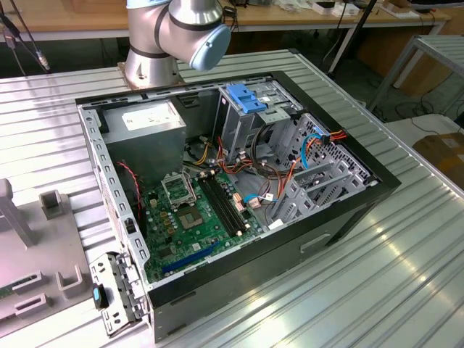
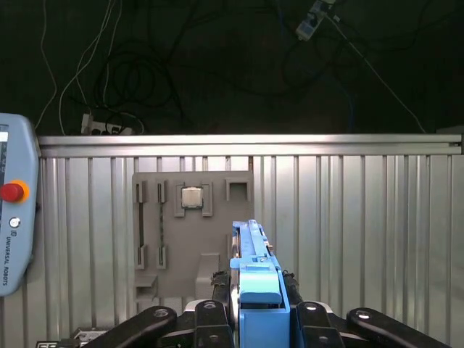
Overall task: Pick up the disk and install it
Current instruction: 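Pick up the disk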
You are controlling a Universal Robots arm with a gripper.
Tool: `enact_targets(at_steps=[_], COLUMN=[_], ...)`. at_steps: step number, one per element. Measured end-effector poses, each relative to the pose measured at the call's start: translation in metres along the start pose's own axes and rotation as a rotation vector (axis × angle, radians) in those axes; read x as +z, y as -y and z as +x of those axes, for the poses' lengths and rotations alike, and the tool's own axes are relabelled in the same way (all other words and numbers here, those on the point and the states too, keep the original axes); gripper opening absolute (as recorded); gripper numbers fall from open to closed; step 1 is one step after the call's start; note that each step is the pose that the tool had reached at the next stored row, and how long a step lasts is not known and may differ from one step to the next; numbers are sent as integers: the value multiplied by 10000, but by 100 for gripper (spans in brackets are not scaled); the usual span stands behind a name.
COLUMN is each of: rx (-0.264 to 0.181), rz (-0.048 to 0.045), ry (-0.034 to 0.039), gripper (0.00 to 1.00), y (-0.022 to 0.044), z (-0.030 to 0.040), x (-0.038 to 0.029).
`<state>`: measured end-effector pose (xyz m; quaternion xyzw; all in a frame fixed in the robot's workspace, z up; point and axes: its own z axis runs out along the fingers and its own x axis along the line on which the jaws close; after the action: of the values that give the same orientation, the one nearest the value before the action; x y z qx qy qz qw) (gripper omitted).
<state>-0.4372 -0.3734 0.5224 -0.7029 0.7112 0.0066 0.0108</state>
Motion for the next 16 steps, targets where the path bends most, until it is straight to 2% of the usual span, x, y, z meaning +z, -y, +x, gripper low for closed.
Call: enact_targets(at_steps=[3,16], rx=[0,0], rz=[0,1], ry=[0,0], gripper=[37,37], y=[48,152], z=[-1,-2], x=[0,1])
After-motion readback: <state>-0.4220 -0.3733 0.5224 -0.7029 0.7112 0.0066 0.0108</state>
